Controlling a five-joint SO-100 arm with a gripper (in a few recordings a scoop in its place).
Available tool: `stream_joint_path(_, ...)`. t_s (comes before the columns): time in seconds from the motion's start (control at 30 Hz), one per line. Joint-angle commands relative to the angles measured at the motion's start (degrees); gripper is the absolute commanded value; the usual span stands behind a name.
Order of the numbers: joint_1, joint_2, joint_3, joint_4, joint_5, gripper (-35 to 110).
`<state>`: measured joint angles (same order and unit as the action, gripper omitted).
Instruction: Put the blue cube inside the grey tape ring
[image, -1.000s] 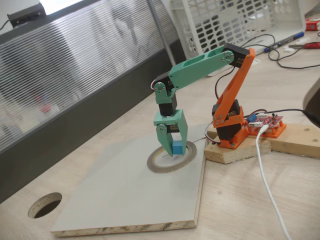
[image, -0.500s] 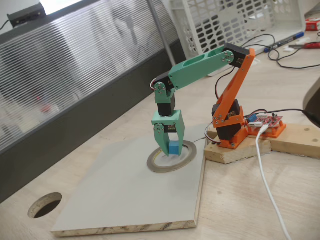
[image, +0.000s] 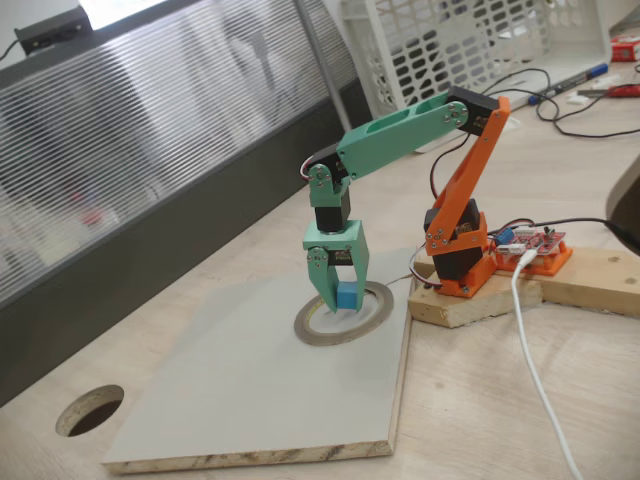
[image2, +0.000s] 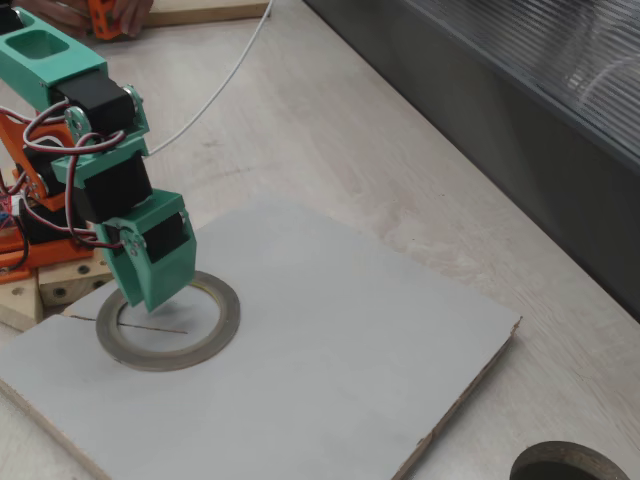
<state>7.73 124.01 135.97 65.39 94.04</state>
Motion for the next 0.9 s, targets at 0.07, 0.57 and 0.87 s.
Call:
stream_joint_path(0.07,0.8,1.3,0.6,0.6,0.9,4)
stream_joint_path(0.57,1.1,1.4,-0.4,10.3,6.3,58)
stream_joint_path(0.87,1.0,1.4,-0.4,15.2,8.7,93)
